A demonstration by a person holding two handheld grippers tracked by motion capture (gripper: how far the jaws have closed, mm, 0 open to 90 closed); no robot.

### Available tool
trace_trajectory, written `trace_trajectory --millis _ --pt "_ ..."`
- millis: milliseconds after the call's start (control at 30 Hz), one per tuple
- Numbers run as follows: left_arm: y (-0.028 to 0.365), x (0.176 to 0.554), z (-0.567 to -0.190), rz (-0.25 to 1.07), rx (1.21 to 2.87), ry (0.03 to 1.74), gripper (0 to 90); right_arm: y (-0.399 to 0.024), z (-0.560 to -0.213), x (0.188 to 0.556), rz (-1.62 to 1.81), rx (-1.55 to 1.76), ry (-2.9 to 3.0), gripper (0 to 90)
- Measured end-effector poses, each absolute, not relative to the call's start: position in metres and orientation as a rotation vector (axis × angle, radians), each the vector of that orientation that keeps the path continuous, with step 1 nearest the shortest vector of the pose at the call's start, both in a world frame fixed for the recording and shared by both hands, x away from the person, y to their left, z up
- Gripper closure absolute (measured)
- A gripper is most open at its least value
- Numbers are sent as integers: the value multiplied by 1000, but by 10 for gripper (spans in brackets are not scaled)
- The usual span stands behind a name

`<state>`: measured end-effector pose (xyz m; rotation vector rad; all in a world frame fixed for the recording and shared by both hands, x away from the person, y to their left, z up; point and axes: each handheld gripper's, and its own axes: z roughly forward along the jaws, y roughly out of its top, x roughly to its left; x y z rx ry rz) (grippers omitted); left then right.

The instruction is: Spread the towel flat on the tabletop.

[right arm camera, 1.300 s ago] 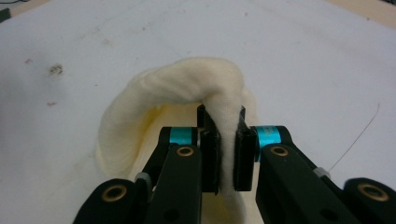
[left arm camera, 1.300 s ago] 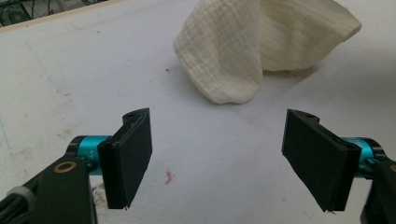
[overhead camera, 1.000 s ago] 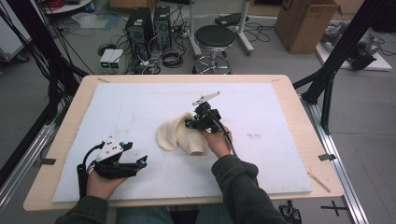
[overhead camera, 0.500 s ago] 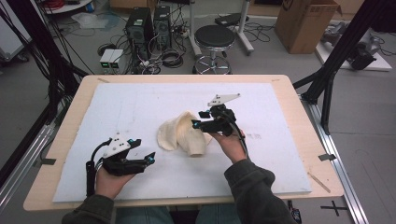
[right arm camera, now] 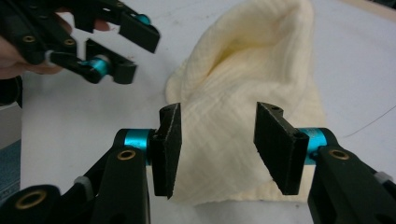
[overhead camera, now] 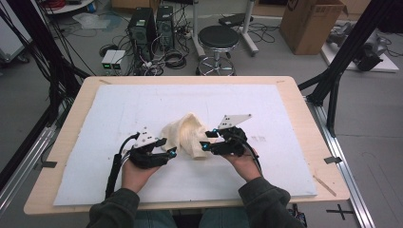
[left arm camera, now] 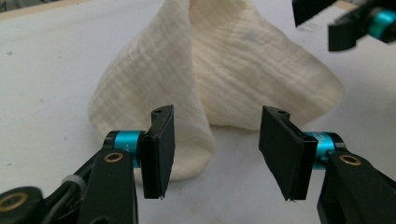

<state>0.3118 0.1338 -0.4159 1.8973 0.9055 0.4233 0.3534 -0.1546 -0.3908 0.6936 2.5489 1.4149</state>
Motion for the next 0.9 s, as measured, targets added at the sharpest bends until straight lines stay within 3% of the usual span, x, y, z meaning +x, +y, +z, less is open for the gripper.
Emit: trace_trajectory --millis 167,267,333,500,667,900 --pt "124 333 -431 419 1931 1016 486 -149 -410 355 1396 713 2598 505" --pt "124 341 -436 422 1929 1067 543 -144 -419 356 1367 704 2630 501" --pt "125 344 -437 424 1932 1073 626 -140 -423 356 1338 715 2653 513" --pt "130 346 -437 442 1964 1054 848 -129 -433 358 1267 687 2690 686" --pt "139 345 -428 430 1997 1001 868 -125 -440 358 1217 670 2728 885" --pt "161 340 -392 468 2047 894 868 -137 -432 359 1258 691 2702 895"
